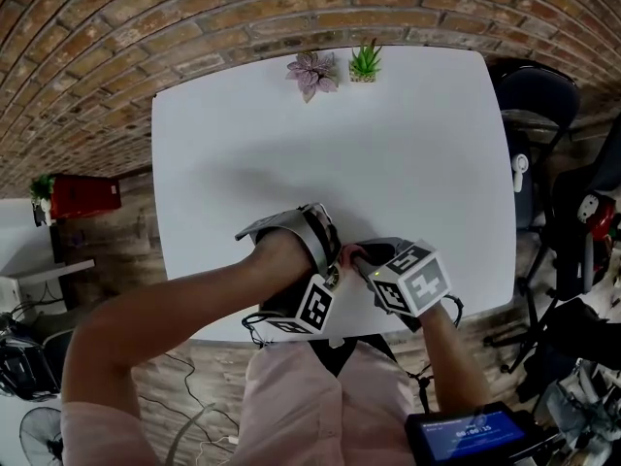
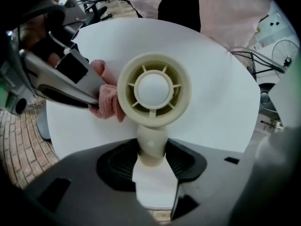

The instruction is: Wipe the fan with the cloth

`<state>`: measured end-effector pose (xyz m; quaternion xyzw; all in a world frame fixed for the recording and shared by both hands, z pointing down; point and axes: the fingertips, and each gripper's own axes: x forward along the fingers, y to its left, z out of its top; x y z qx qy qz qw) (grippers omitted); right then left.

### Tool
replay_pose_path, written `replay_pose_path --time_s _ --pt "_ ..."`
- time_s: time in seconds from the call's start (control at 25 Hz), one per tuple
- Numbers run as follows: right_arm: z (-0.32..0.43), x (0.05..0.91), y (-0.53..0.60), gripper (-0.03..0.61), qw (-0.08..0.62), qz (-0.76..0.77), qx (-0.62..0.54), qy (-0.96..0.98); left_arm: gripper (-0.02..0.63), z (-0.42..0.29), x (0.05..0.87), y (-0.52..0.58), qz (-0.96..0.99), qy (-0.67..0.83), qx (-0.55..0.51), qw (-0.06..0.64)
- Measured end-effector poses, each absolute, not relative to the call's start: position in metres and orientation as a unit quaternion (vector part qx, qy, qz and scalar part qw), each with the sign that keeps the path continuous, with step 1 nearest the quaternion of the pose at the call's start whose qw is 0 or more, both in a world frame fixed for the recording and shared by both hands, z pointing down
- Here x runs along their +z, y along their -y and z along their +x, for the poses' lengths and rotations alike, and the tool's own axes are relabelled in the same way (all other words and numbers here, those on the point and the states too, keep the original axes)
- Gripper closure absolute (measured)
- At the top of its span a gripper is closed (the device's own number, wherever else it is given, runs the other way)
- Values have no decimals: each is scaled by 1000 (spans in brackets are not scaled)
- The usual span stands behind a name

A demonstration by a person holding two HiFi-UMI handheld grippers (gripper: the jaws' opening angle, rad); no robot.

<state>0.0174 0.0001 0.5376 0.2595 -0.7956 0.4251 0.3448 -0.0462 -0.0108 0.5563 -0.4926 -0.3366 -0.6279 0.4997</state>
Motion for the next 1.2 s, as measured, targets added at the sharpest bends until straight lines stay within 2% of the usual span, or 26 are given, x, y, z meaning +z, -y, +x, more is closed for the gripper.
replay_pose_path --time_s 0.2,0.48,0.8,0.96,1.2 --pt "13 538 1 546 335 259 429 798 420 -47 557 11 -494 329 -632 499" --pt "25 536 6 545 327 279 428 795 422 -46 556 15 -529 296 -646 464" --pt "15 536 1 545 336 261 423 800 422 -46 555 16 -530 286 -648 466" --pt "21 535 0 545 342 262 420 799 422 -47 554 21 -580 251 -656 412" --pt "45 527 -2 543 320 293 429 792 422 -48 552 29 -656 172 -676 287"
